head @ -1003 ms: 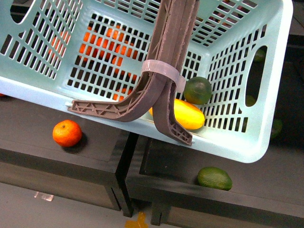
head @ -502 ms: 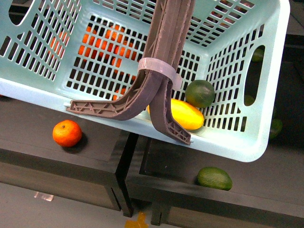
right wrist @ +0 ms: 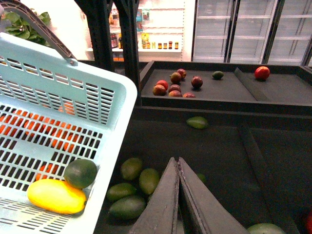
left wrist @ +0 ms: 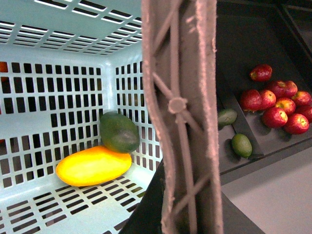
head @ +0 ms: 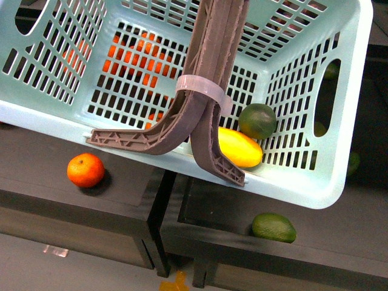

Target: Pick mango and avocado into basket

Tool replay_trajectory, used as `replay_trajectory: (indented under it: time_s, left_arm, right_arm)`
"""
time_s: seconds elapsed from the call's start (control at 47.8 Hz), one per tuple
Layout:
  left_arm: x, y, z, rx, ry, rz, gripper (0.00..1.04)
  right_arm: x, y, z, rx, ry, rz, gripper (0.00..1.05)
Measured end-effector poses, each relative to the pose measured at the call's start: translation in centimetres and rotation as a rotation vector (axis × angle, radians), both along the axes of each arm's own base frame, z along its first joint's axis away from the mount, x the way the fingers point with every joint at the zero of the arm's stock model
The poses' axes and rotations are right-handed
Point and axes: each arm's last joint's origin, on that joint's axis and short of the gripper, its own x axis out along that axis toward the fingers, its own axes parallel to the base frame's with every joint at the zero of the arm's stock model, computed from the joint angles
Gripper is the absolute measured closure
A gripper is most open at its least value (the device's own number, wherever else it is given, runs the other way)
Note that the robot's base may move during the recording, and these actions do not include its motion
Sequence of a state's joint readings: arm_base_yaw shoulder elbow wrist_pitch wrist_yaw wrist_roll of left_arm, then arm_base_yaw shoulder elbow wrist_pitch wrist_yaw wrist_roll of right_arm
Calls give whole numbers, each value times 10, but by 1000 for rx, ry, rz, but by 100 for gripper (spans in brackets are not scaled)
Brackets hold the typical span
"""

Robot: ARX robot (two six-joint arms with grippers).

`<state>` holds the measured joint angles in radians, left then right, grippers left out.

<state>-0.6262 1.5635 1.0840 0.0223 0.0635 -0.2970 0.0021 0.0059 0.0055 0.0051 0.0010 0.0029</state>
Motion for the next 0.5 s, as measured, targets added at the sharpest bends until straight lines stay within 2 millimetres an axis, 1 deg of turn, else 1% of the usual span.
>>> replay_trajectory:
  time_s: [0.481, 0.502]
  left_arm:
    - [0, 0, 0, 2, -2, -2, 98]
    - [0, 0, 0, 2, -2, -2, 98]
  right_arm:
    - [0, 0, 0, 0, 3, 0, 102]
    - [0, 0, 0, -2, 3, 0, 101]
